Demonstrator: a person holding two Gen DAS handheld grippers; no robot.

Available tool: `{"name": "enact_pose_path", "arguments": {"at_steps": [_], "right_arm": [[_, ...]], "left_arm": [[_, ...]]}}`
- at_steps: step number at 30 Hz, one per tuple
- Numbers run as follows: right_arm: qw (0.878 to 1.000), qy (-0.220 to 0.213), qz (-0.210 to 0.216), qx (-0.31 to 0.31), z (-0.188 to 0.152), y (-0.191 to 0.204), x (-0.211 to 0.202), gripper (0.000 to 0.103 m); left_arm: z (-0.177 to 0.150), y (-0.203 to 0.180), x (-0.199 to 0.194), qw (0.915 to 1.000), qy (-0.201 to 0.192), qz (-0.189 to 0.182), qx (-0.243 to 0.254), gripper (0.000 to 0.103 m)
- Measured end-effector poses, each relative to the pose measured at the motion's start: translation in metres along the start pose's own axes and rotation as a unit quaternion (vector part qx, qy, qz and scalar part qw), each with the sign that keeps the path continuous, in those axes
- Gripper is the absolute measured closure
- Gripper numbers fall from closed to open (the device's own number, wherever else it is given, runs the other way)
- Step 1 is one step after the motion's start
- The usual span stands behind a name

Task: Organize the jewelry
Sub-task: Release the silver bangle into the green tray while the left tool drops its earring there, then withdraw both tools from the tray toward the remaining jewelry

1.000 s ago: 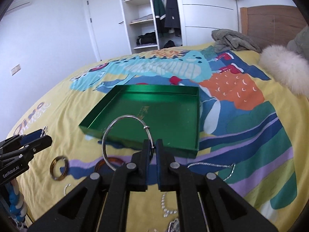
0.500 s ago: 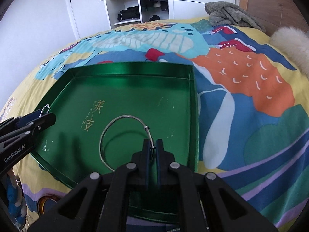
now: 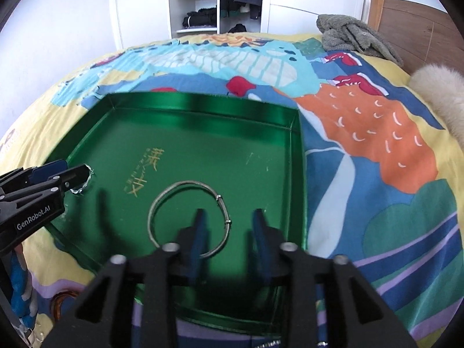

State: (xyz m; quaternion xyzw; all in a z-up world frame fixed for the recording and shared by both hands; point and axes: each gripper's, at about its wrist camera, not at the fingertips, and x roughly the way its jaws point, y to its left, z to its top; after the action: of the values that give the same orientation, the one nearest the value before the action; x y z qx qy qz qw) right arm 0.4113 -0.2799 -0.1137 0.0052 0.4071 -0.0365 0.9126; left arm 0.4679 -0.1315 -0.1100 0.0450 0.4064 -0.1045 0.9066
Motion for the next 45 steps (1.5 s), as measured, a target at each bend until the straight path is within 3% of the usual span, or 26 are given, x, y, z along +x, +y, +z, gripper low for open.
{"name": "enact_pose_path", "arguments": {"at_steps": [4, 12, 19, 23, 25, 29, 34, 45], "right_arm": [[1.0, -0.019, 0.001, 0.004, 0.002, -0.003, -0.035, 0.064], [0.997, -0.082, -0.009, 0.014, 0.001, -0.015, -0.16, 0.064], [0.99, -0.139, -0.017, 0.028, -0.022, -0.027, -0.276, 0.064], [0.985, -0.17, -0.017, 0.032, -0.04, -0.032, -0.338, 0.064], [0.982, -0.185, -0.017, 0.031, -0.049, -0.033, -0.363, 0.064], [0.979, -0.2, -0.017, 0.029, -0.071, -0.036, -0.396, 0.064], [0.98, -0.194, -0.013, 0.035, -0.099, -0.046, -0.403, 0.063], [0.991, -0.125, 0.009, 0.051, -0.154, -0.086, -0.337, 0.062]], "left_arm": [[0.007, 0.006, -0.044, 0.9997, -0.025, 0.003, 0.004, 0.049], [0.021, 0.016, -0.18, 0.9947, -0.102, 0.01, -0.001, 0.049], [0.003, 0.02, -0.295, 0.9874, -0.156, 0.024, -0.004, 0.048], [-0.016, 0.025, -0.347, 0.9835, -0.178, 0.029, -0.011, 0.039], [-0.027, 0.025, -0.365, 0.9823, -0.185, 0.029, -0.011, 0.039], [-0.053, 0.02, -0.38, 0.9832, -0.182, 0.019, -0.007, 0.038], [-0.084, 0.007, -0.368, 0.9868, -0.162, 0.005, -0.006, 0.038], [-0.151, -0.055, -0.295, 0.9944, -0.097, -0.03, 0.027, 0.038]]}}
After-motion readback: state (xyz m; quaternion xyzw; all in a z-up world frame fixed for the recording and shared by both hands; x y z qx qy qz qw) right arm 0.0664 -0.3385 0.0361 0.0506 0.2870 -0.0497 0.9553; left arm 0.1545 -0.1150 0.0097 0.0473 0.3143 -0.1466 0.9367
